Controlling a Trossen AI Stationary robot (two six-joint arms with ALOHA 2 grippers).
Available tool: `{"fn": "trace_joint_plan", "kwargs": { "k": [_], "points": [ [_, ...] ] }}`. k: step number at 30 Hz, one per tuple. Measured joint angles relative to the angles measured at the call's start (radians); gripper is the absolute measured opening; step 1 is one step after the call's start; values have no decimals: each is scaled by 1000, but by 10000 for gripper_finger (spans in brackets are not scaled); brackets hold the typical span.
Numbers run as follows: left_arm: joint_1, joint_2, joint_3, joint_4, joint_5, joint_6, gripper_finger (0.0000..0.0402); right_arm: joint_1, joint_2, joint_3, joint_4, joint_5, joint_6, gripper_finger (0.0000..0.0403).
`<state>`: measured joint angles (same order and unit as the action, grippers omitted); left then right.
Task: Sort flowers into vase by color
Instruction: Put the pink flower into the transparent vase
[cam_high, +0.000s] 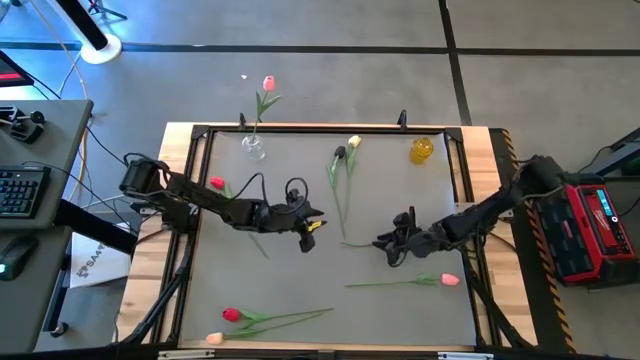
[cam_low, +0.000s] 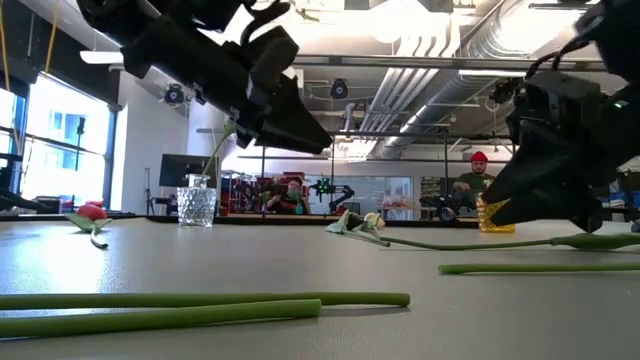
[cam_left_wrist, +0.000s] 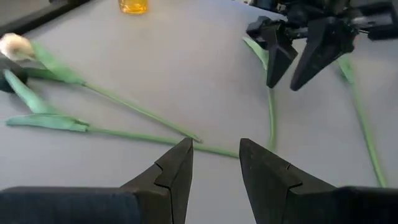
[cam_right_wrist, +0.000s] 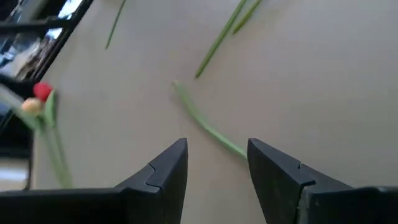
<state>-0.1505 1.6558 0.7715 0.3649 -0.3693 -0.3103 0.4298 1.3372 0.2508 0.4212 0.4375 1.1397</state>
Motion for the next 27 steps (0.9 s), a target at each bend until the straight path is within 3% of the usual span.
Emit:
{"fn": "trace_joint_plan", "kwargs": {
  "k": [3, 7, 11, 14, 17, 22, 27],
  "points": [
    [7, 0, 0, 0, 38, 0, 119, -43, -44, 46, -110, -136, -42, 156],
    [-1, 0, 0, -1, 85, 32, 119, -37, -63, 185, -454, -239, -86, 156],
    [-29, 0, 0, -1, 123, 95, 119, 22, -41, 358, -833, -255, -161, 156],
    [-52, 0, 0, 1, 125, 142, 119, 87, -19, 465, -1024, -262, -213, 156],
    [-71, -1, 0, 8, 125, 174, 119, 162, -3, 520, -1106, -305, -224, 156],
    [-91, -1, 0, 6, 125, 191, 119, 289, 26, 498, -1109, -382, -203, 156],
    [-94, -1, 0, 6, 125, 192, 119, 359, 66, 486, -1180, -356, -127, 156]
  ]
}}
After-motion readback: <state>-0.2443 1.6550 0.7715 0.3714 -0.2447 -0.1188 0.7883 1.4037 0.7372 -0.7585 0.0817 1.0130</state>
